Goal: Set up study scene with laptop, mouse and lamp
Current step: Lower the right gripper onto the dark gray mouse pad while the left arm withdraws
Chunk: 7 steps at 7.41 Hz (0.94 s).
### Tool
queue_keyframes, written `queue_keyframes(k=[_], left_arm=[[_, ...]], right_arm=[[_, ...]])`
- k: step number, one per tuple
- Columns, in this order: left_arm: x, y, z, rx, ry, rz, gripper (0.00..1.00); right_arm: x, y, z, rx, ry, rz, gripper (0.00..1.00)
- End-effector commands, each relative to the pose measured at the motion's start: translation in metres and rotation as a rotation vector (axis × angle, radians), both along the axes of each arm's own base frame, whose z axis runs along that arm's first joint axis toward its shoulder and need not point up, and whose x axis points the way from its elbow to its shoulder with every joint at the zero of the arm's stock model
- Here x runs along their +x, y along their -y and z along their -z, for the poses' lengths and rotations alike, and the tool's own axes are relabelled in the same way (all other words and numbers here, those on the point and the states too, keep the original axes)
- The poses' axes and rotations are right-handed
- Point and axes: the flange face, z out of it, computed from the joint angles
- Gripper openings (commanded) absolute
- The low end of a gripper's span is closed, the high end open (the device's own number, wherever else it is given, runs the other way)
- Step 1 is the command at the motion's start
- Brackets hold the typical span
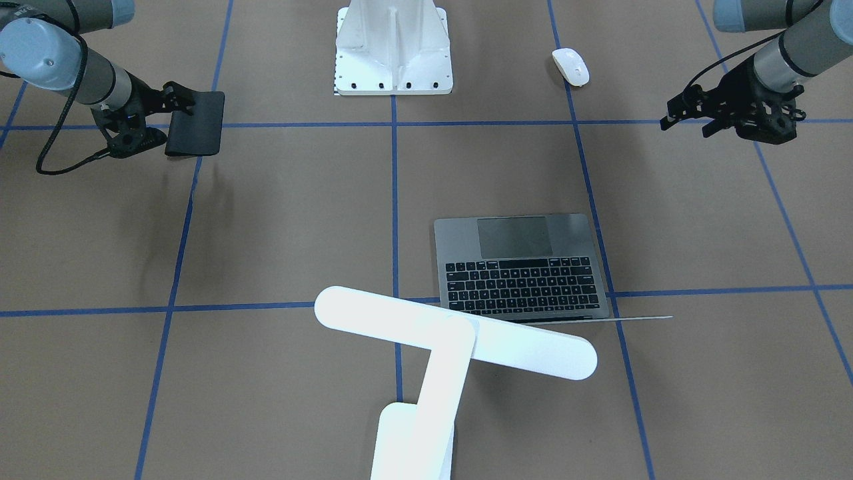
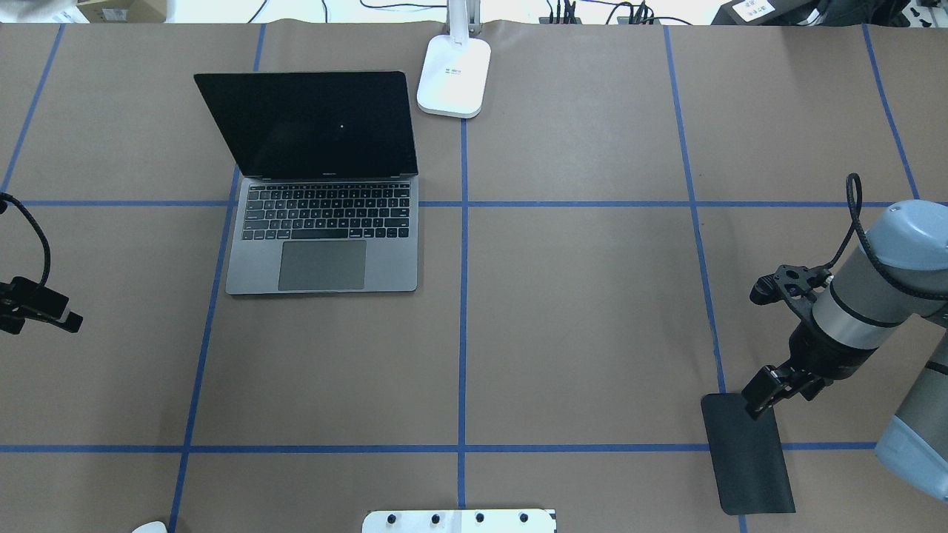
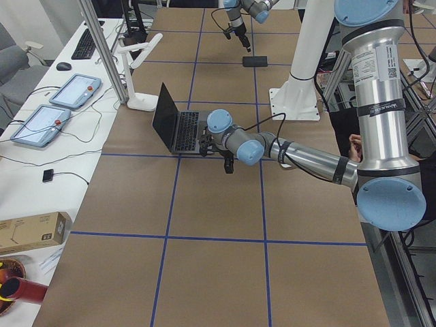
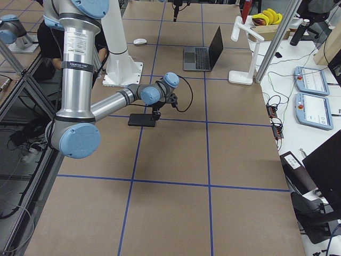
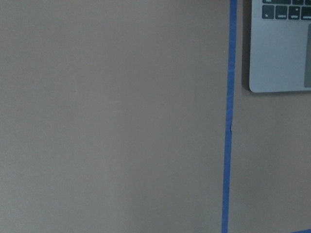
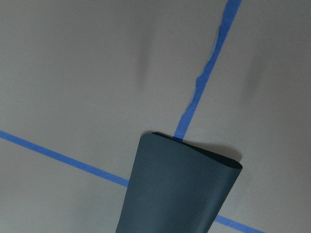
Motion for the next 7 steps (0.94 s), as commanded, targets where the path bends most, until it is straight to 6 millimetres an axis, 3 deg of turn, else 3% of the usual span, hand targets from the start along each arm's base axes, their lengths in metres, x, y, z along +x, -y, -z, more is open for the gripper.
queue_keyframes(k=[1,7], left_arm=[[-0.003,-0.006,0.007,0.011,-0.007,0.0,1.0],[-0.014,-0.013,0.011,0.042,-0.027,0.012,0.99]], right_arm=[[-0.005,-0.005,-0.012,-0.026,-0.035,0.016,0.98],[-0.034,-0.014,-0.016,-0.035,-0.021,0.083,0.98]])
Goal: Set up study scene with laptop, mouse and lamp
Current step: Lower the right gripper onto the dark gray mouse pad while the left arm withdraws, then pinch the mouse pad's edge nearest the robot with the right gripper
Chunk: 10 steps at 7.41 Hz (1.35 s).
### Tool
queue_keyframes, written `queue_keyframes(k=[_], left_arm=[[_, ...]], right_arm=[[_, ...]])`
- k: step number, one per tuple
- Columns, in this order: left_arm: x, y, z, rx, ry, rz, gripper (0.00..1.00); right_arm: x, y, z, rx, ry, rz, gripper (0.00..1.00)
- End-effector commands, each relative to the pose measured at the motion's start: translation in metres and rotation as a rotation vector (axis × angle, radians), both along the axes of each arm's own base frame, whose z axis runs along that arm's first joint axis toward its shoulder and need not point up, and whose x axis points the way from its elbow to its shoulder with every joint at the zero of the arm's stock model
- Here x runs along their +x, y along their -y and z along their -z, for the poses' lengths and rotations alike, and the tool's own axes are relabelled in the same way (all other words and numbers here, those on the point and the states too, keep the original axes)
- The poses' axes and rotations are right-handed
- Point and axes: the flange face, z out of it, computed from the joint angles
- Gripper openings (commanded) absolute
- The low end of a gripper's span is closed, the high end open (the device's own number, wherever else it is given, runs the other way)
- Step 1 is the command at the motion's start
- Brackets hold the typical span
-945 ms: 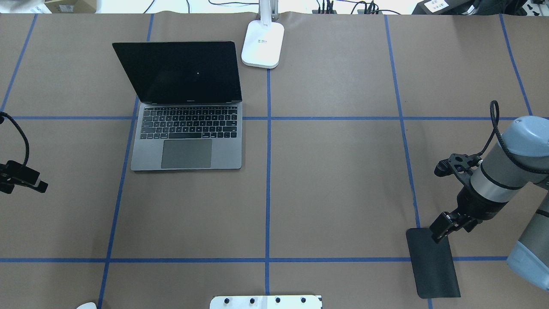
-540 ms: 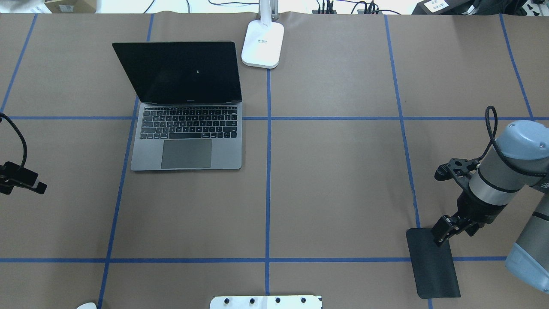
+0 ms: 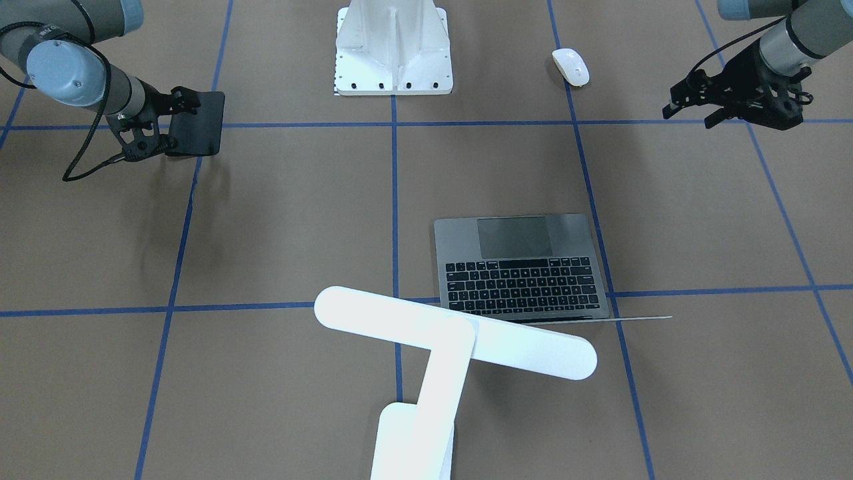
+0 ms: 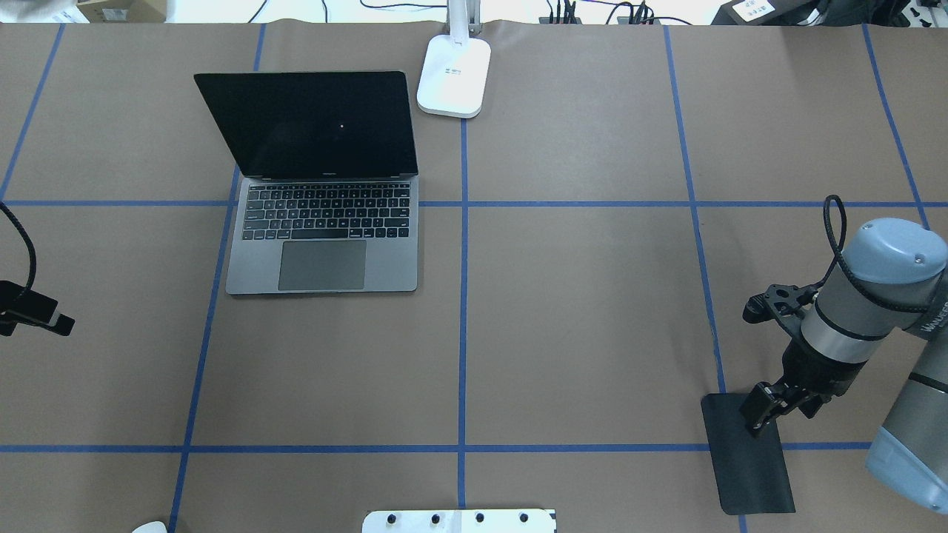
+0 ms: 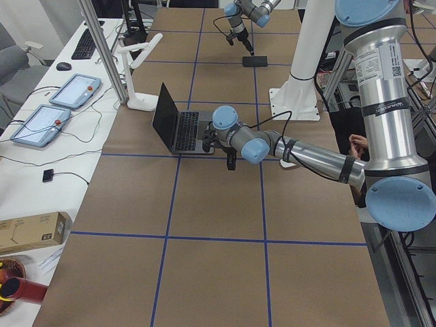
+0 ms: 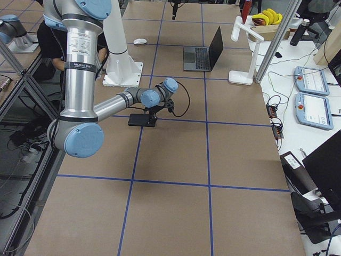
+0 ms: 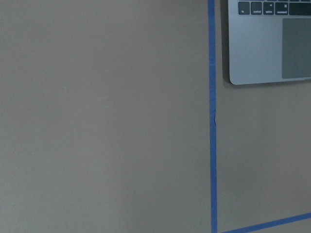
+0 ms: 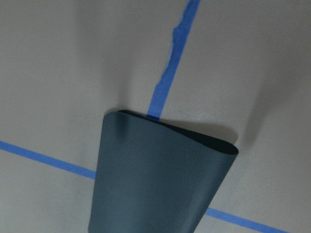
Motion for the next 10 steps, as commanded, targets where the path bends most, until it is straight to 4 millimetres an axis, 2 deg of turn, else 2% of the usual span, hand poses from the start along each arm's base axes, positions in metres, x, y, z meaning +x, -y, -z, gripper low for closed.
queue_keyframes(k=[1,2,5,7,8,10], left_arm=[[-0.001,-0.001,0.002,0.006,-0.003,0.001,0.99],[-0.001,-0.001,0.002,0.006,-0.003,0.001,0.99],[0.0,0.0,0.002,0.008,-0.004,0.0,0.99],[0.001,0.0,0.003,0.011,-0.006,-0.003,0.98],[0.0,0.0,0.003,0.011,-0.006,-0.001,0.98],[0.0,0.0,0.004,0.02,-0.012,-0.001,0.98]], right_arm=[[-0.012,0.0,0.002,-0.002,0.015,0.02,0.98],[-0.01,-0.001,0.003,-0.006,0.015,0.02,0.98],[-0.009,-0.001,-0.013,-0.028,-0.017,0.019,0.98],[-0.009,-0.004,-0.014,-0.03,-0.019,0.024,0.87],[-0.011,-0.007,-0.017,-0.035,-0.026,0.031,0.75],[-0.015,-0.012,-0.029,-0.041,-0.053,0.041,0.76]])
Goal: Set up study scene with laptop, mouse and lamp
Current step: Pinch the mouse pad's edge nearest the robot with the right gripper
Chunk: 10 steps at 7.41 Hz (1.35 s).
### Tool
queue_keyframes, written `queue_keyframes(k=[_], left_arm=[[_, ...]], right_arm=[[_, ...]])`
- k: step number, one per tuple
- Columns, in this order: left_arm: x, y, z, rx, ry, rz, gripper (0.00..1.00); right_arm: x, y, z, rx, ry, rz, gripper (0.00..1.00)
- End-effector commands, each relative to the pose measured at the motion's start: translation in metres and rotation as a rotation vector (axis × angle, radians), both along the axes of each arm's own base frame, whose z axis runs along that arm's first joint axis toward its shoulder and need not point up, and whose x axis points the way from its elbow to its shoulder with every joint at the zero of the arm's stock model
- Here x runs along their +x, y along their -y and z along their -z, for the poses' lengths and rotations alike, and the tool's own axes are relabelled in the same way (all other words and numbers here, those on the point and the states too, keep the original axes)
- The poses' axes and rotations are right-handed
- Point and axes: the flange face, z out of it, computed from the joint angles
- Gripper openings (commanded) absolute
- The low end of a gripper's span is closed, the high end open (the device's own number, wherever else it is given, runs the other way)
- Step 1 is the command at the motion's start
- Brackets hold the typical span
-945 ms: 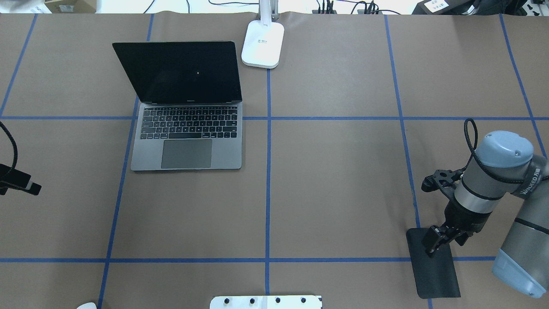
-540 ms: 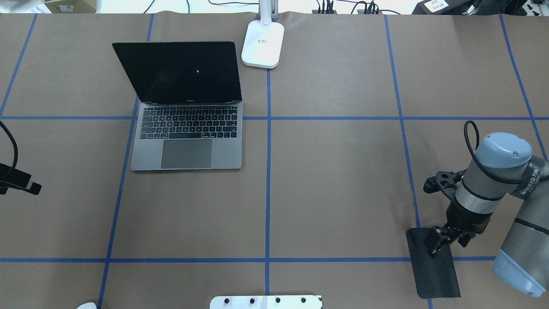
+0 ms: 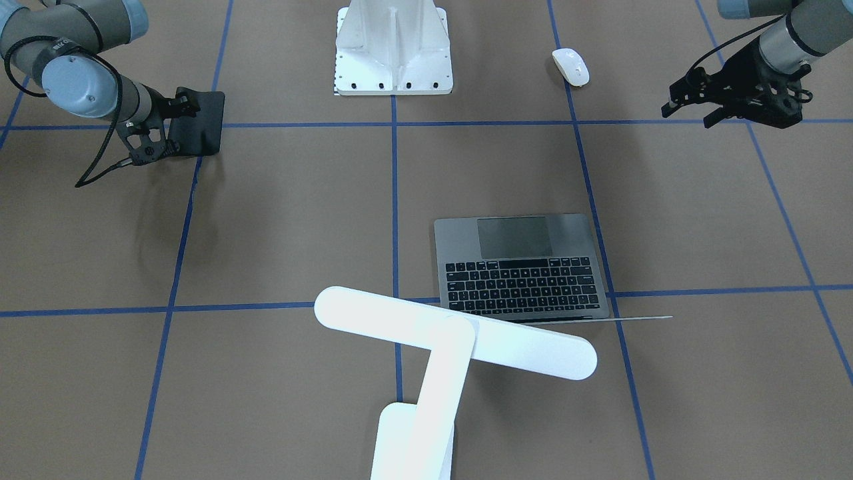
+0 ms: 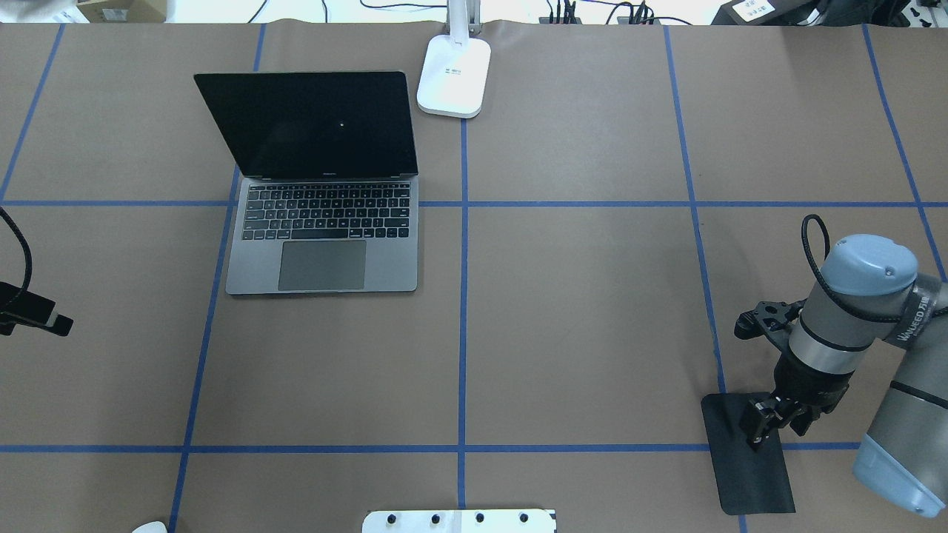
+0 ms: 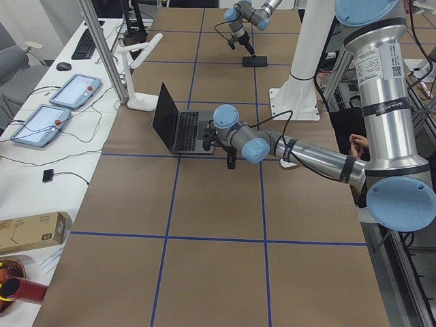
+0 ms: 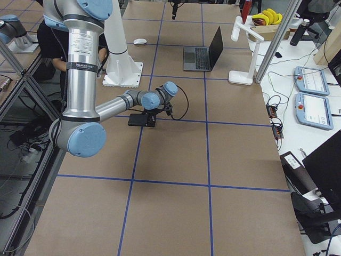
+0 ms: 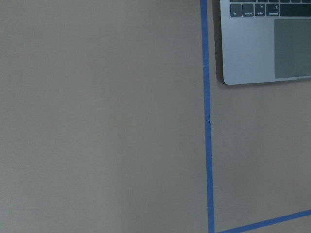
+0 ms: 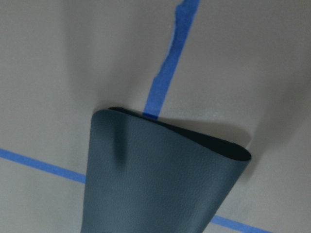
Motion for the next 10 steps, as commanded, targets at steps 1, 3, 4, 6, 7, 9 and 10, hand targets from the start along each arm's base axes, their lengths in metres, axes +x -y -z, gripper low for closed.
queue_keyframes(k=[1,3,4,6,7,9,10], left_arm=[[-0.001,-0.0003,0.0005,0.006,-0.004,0.002,0.98],[-0.0016,0.0,0.0007,0.007,-0.005,0.003,0.98],[-0.0018,-0.0003,0.0001,0.01,-0.006,0.003,0.97],[-0.0023,-0.0012,-0.0006,0.011,-0.007,0.003,0.97],[-0.0027,-0.0017,-0.0005,0.011,-0.007,0.003,0.97],[-0.0032,-0.0015,-0.0001,0.014,-0.009,0.005,0.97],[-0.003,-0.0022,0.0,0.018,-0.011,0.003,0.97]], right_arm=[[-0.0033,-0.0035,-0.0099,-0.004,-0.022,0.009,0.75],[-0.0027,-0.0031,-0.0094,-0.004,-0.022,0.007,0.72],[-0.0032,-0.0036,-0.0094,-0.005,-0.023,0.008,0.65],[-0.0039,-0.0055,-0.0116,-0.027,-0.059,0.012,0.65],[-0.0028,-0.0046,-0.0103,-0.025,-0.057,0.01,0.65],[-0.0052,-0.0047,-0.0089,-0.022,-0.053,0.015,0.65],[-0.0071,-0.0058,-0.0091,-0.02,-0.054,0.019,0.65]])
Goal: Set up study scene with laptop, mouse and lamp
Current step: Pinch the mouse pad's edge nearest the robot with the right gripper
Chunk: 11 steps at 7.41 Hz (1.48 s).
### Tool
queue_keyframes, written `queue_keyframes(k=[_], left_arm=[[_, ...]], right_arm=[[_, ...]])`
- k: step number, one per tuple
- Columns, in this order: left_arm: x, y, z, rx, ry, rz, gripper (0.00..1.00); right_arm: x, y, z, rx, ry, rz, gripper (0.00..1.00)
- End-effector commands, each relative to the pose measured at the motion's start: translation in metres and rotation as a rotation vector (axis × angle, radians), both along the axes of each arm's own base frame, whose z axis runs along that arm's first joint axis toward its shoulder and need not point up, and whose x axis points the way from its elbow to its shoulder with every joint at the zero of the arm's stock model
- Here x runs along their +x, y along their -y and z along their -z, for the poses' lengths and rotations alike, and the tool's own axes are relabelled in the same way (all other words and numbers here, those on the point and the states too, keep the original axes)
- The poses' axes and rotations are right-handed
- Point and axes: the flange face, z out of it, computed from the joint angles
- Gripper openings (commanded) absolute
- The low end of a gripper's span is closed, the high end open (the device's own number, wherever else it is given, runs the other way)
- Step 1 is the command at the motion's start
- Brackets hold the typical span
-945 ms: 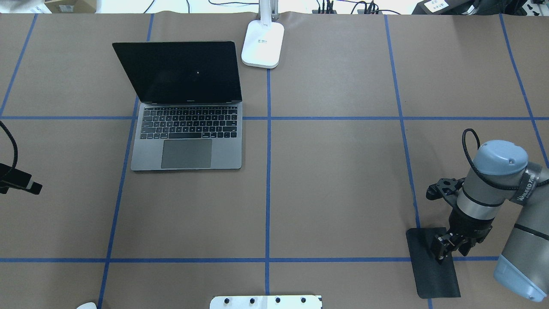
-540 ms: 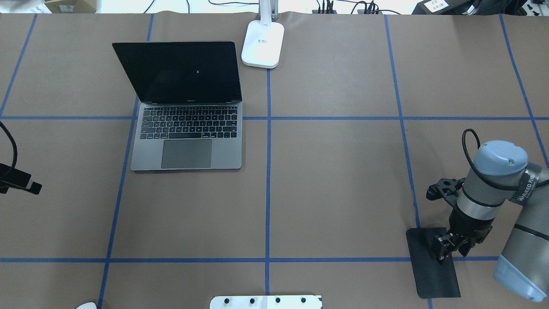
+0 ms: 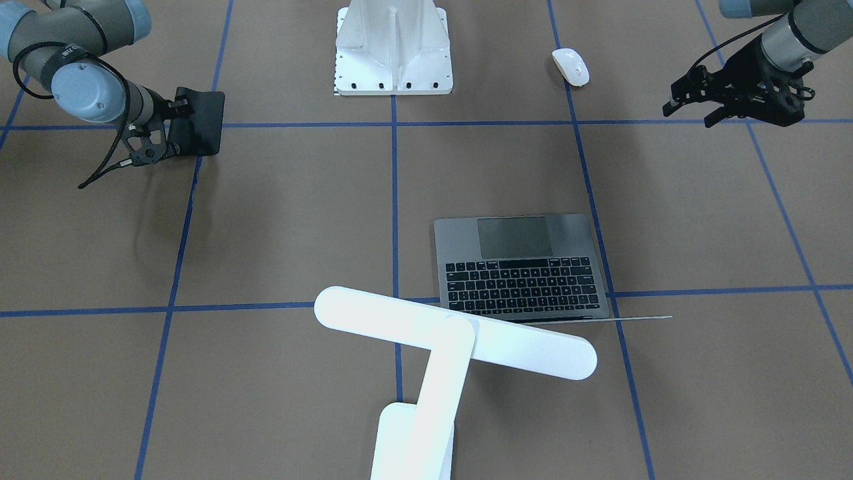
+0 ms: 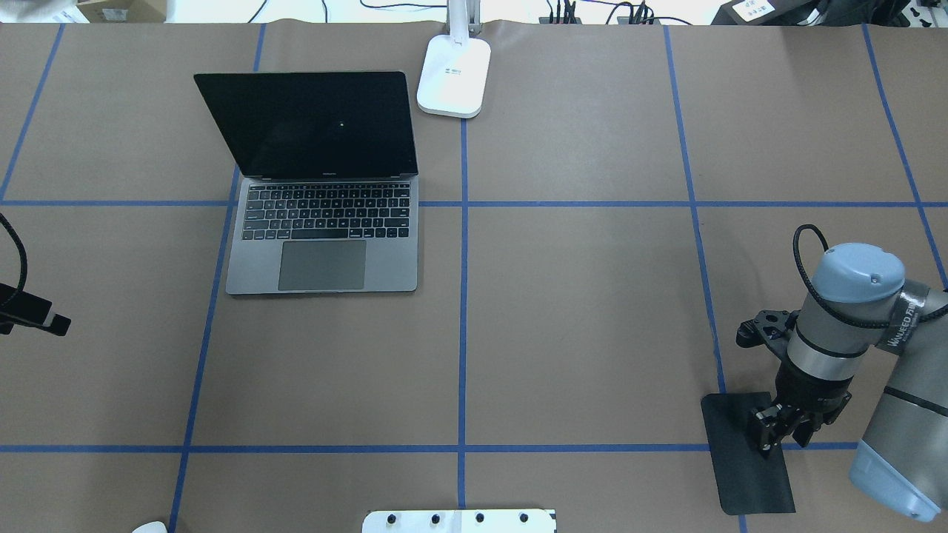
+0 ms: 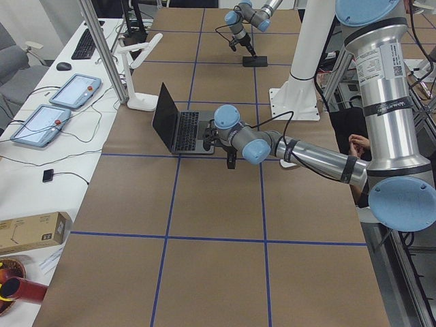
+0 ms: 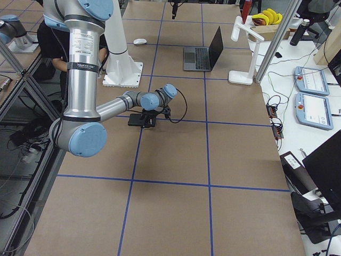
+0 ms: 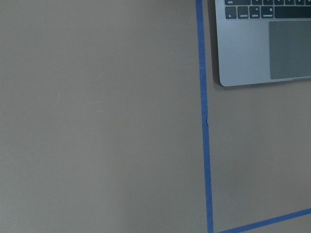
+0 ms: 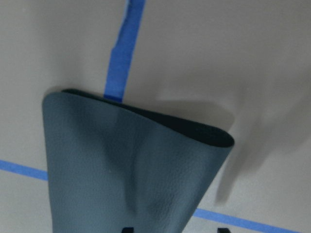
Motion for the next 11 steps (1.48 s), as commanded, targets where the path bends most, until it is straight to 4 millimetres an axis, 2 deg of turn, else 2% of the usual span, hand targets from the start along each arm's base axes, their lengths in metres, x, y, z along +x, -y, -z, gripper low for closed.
queue_keyframes(k=[1,3,4,6,8,11], left_arm=[[-0.001,0.0,0.0,0.005,-0.003,0.001,0.97],[-0.001,0.0,0.001,0.006,-0.004,0.001,0.97],[-0.001,0.0,0.001,0.006,-0.004,0.001,0.97],[-0.001,0.0,0.001,0.008,-0.005,0.001,0.97],[-0.002,-0.003,-0.002,0.008,-0.005,0.001,0.97],[-0.006,-0.007,-0.005,0.01,-0.01,0.003,0.97]], right_arm=[[-0.003,-0.001,0.001,0.005,0.002,0.009,0.65],[-0.003,-0.002,0.001,0.005,0.002,0.009,0.43],[-0.002,-0.002,0.001,0.006,0.004,0.009,0.29],[-0.004,-0.004,0.002,0.007,0.005,0.015,0.23],[-0.01,-0.01,0.003,0.01,0.005,0.033,0.22],[-0.007,-0.01,0.012,0.032,0.014,0.028,0.14]])
